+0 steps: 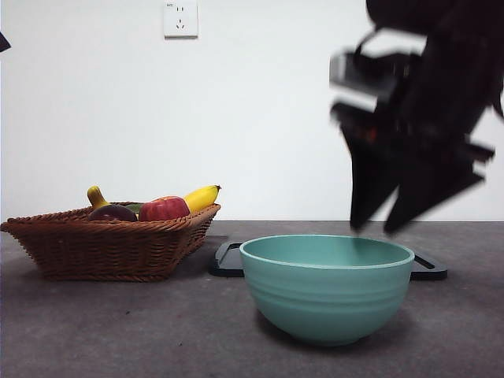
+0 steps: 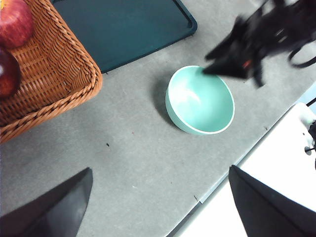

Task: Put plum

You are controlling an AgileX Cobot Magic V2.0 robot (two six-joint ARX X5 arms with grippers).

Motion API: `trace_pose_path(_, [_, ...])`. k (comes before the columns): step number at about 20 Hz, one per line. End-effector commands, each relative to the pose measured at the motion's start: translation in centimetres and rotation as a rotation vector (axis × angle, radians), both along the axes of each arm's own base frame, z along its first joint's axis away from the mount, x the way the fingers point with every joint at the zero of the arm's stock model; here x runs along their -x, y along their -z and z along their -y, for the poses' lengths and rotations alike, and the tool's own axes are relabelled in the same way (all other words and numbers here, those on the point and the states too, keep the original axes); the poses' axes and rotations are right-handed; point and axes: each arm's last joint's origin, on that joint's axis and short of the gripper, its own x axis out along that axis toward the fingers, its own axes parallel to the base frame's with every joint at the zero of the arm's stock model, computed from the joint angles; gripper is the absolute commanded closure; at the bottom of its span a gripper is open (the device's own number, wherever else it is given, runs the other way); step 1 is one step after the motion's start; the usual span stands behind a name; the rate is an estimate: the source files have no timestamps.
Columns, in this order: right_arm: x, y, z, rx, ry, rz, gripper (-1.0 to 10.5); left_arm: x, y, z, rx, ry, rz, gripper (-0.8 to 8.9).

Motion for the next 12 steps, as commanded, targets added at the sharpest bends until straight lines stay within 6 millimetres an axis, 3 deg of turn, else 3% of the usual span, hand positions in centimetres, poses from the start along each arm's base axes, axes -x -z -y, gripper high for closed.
trace_pose_path(1, [0.3, -3.5, 0.0, -0.055, -0.002, 0.083, 7.4, -0.1, -0.3, 0.1, 0.003, 0.016, 0.016, 3.81])
trace_pose_path(7, [3.9, -9.5, 2.4, -0.134, -0.027, 0.176, 7.4, -0.1, -0.3, 0.1, 0.003, 0.016, 0.015, 3.81])
trace_pose_path(12, [7.7, -11.0, 4.7, -0.191, -0.093, 0.127, 7.4, -0.1, -0.3, 0.1, 0.003, 0.016, 0.015, 3.81])
